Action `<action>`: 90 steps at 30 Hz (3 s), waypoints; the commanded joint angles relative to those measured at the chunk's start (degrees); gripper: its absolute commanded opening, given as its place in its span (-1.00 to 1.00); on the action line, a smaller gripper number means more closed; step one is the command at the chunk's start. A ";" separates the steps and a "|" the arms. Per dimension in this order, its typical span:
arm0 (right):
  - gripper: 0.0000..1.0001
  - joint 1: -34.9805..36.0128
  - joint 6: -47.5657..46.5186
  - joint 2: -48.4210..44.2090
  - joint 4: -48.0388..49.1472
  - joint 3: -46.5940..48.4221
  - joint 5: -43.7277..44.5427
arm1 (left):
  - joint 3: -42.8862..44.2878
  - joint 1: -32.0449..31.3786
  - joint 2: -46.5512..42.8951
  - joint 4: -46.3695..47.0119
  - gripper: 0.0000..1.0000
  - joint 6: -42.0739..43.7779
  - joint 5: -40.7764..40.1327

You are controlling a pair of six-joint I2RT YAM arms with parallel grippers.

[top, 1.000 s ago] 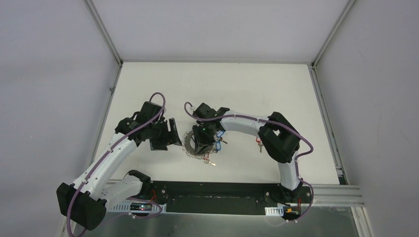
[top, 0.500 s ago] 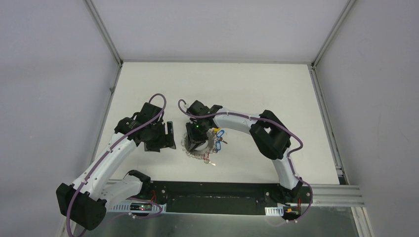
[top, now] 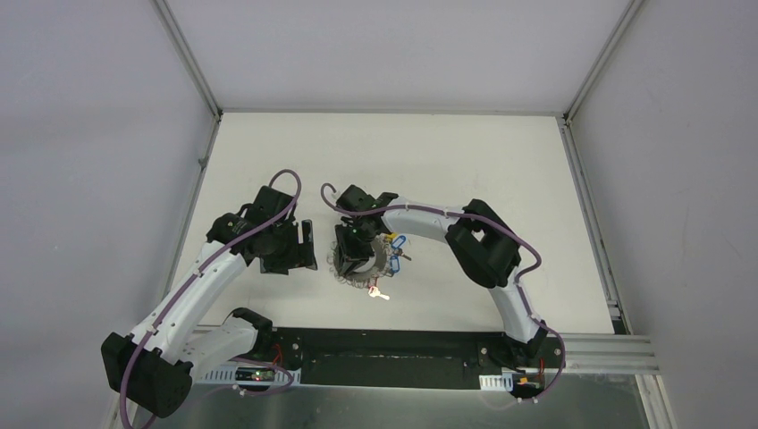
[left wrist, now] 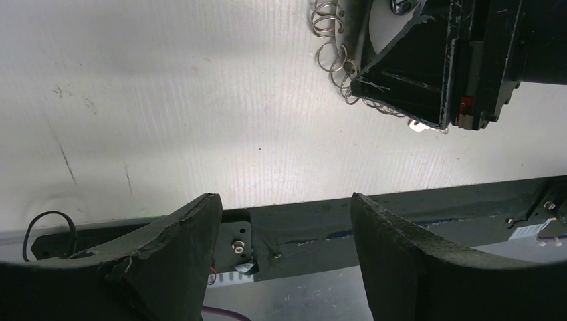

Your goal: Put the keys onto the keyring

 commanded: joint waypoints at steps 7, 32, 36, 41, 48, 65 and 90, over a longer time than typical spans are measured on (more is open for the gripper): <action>-0.59 0.61 1.71 2.15 1.40 4.08 -0.47 | -0.12 0.50 -0.76 1.02 0.46 1.36 -0.30; -0.50 0.53 1.34 -1.52 14.82 3.00 -3.25 | -6.51 0.53 1.79 10.47 0.42 -4.69 8.31; -0.50 0.36 1.32 -3.47 14.80 1.15 -3.74 | -9.69 0.56 0.14 12.93 0.39 -7.01 9.38; -0.50 -0.24 0.01 -6.69 14.87 -2.77 -2.93 | -12.81 0.59 -1.51 15.16 0.35 -8.64 10.09; -0.51 -1.06 -0.06 -5.25 14.36 -3.79 -5.13 | -14.81 0.80 0.86 20.15 0.29 -9.79 13.68; -0.52 -4.46 -2.16 -17.23 1.03 -12.93 0.82 | -18.52 1.03 3.99 26.05 0.27 -12.53 19.69; -0.38 -4.92 -4.48 -18.16 -1.53 -14.78 -0.93 | -6.36 1.03 15.29 21.70 0.08 -5.52 12.28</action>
